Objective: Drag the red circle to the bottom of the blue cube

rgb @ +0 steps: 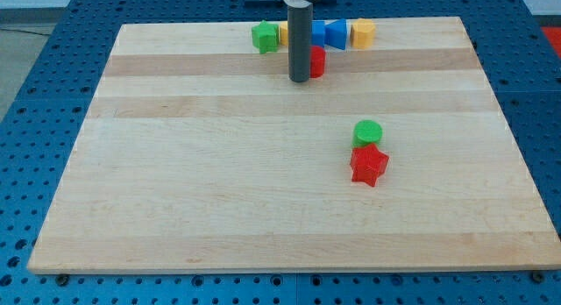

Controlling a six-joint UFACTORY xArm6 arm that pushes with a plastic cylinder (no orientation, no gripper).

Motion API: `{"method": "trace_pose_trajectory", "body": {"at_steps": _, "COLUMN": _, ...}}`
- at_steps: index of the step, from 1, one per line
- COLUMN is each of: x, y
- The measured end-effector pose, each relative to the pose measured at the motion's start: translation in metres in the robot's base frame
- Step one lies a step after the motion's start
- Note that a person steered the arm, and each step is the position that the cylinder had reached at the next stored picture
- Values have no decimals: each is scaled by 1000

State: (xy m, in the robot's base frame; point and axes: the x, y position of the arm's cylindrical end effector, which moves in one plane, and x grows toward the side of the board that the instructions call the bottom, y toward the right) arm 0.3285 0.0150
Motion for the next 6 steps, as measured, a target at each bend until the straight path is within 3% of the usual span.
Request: {"method": "trace_pose_trajectory", "body": {"at_steps": 6, "x": -1, "y": 42}}
